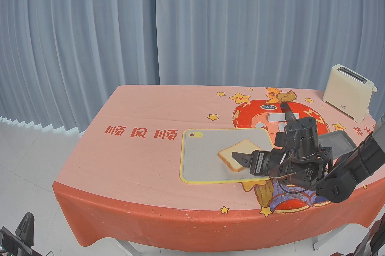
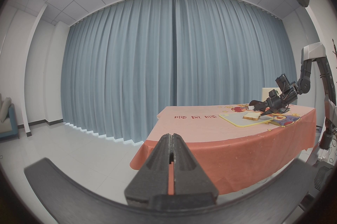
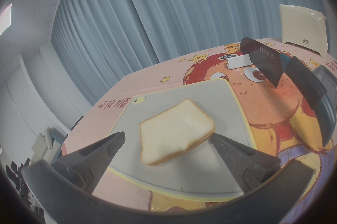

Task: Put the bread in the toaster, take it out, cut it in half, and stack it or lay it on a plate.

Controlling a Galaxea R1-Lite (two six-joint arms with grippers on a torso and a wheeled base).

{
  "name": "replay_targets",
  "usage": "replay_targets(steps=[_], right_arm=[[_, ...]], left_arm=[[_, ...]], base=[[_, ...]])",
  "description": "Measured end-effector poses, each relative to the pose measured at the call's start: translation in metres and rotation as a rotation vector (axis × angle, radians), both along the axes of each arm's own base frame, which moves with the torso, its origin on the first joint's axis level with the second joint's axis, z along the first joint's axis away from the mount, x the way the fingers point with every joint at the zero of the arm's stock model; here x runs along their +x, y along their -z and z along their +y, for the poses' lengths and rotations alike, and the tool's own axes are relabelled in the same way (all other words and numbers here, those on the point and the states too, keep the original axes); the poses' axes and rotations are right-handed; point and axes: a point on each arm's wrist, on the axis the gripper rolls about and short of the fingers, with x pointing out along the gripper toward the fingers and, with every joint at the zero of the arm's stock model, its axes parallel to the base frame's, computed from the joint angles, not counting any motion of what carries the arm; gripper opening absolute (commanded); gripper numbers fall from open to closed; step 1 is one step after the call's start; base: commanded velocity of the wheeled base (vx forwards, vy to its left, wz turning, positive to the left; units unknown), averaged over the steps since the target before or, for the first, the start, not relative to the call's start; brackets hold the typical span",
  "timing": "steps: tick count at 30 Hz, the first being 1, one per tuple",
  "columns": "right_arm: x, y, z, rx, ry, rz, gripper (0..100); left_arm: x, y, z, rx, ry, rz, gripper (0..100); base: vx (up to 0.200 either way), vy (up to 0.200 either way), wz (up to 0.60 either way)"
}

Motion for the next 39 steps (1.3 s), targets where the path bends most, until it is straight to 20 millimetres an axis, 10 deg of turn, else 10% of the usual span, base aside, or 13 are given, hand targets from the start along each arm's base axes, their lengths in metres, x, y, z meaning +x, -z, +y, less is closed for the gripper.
replay_targets(steps=[39], right_arm=[[-0.001,-0.003,0.006,-0.006,-0.013,0.018,100]], left_arm=[[0.0,0.0,0.0,0.0,-0.001,0.0,0]], base=[[0.0,0.0,0.0]])
